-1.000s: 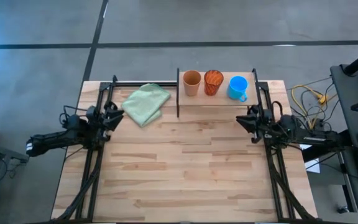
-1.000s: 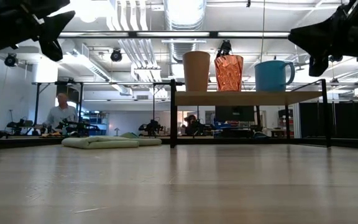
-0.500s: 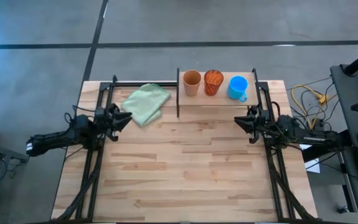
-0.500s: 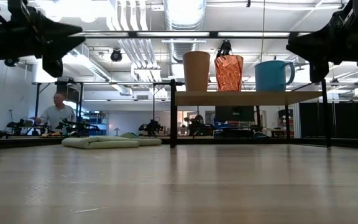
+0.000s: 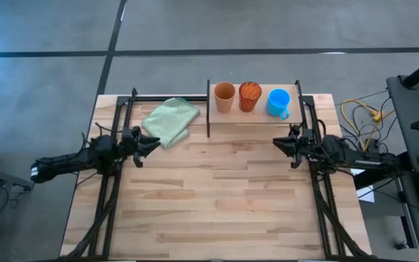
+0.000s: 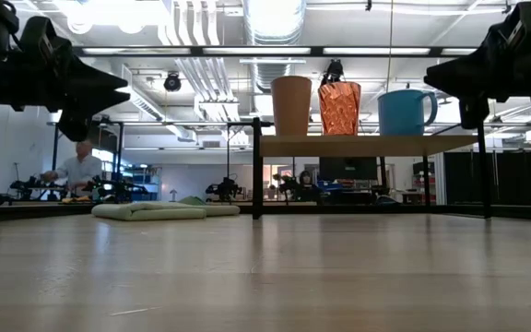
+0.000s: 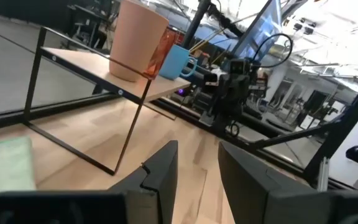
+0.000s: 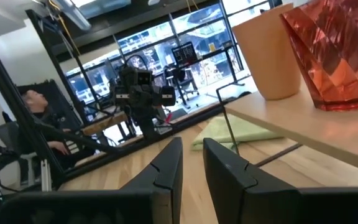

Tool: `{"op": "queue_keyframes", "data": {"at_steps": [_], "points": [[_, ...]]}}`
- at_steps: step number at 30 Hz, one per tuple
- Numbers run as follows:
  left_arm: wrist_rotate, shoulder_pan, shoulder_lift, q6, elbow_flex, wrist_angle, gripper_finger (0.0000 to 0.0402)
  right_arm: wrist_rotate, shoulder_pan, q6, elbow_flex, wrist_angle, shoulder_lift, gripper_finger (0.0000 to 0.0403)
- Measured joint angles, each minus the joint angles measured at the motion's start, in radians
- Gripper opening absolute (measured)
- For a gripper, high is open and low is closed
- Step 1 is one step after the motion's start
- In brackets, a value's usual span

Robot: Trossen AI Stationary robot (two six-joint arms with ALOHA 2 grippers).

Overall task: Stack small to large cups/mugs on shelf
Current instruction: Return to Home Position

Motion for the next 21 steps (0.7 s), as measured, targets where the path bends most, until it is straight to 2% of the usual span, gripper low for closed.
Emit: {"op": "queue_keyframes", "data": {"at_steps": [11, 21], "points": [[0.001, 0.000, 0.015, 0.001, 0.000, -0.003, 0.0102, 0.000, 0.000, -0.006, 0.000, -0.086, 0.001, 0.0059], [-0.003, 0.000, 0.022, -0.001, -0.001, 0.013, 0.0102, 0.000, 0.000, -0.008, 0.000, -0.086, 0.001, 0.0059]]}}
